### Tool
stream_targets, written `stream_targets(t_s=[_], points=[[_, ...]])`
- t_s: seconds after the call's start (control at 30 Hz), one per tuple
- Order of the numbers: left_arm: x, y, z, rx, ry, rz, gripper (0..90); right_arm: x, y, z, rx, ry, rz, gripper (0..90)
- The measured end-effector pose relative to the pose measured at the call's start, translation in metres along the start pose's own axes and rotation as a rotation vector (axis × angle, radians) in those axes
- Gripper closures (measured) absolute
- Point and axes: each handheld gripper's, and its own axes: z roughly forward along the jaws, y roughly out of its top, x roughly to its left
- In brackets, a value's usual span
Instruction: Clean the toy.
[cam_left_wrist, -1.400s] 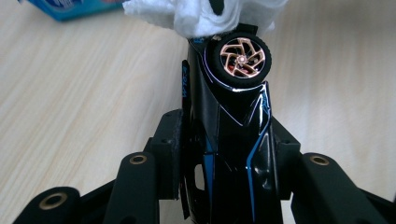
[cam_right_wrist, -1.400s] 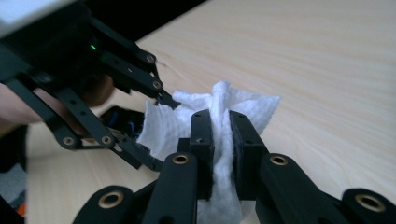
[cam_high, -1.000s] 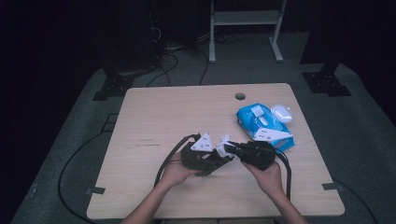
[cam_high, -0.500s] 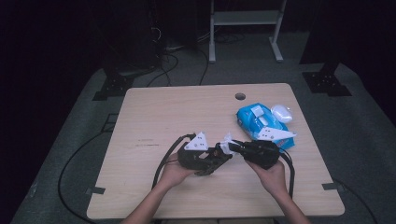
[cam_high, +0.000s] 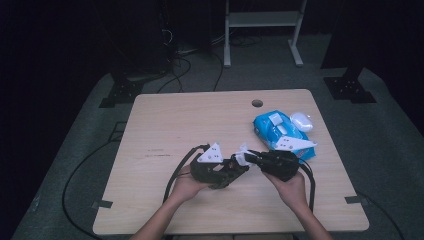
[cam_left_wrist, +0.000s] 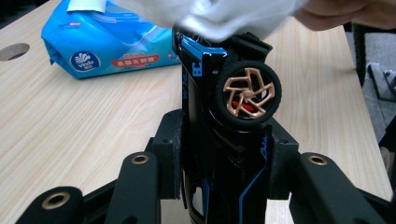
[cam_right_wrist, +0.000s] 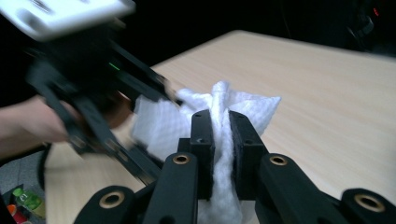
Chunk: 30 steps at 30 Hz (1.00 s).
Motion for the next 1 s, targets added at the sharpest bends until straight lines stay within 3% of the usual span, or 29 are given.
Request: stream_targets(t_s=[0.13, 0.33, 0.47, 0.57, 0.63, 0.83, 1.0], points=[[-0.001, 0.000, 0.001, 0.014, 0.009, 0.018, 57.7, -0.007, -0.006, -0.001, 0.003, 0.009, 0.042, 80.8], [-0.004, 0.001, 0.006, 0.012, -0.009, 0.015, 57.7, 0.013, 0.010, 0.002, -0.034, 0.074, -0.014, 80.8], [-0.003, 0.001, 0.002, 0.023, 0.014, 0.022, 57.7, 0.006, 0.003, 0.002, -0.026, 0.048, -0.002, 80.8], [0.001, -0.001, 0.001, 0.009, 0.005, 0.001, 57.7, -0.004, -0.005, 0.001, 0.007, 0.005, 0.019, 80.8], [0.000, -0.001, 0.002, 0.019, 0.016, 0.010, 57.7, -0.006, -0.006, 0.001, 0.006, 0.011, 0.034, 80.8], [-0.001, 0.000, 0.005, 0.015, 0.008, 0.010, 57.7, 0.007, 0.004, 0.004, -0.018, 0.041, -0.011, 80.8], [0.001, -0.001, 0.001, 0.017, 0.011, 0.005, 57.7, -0.003, -0.005, 0.003, -0.003, 0.018, 0.021, 80.8]])
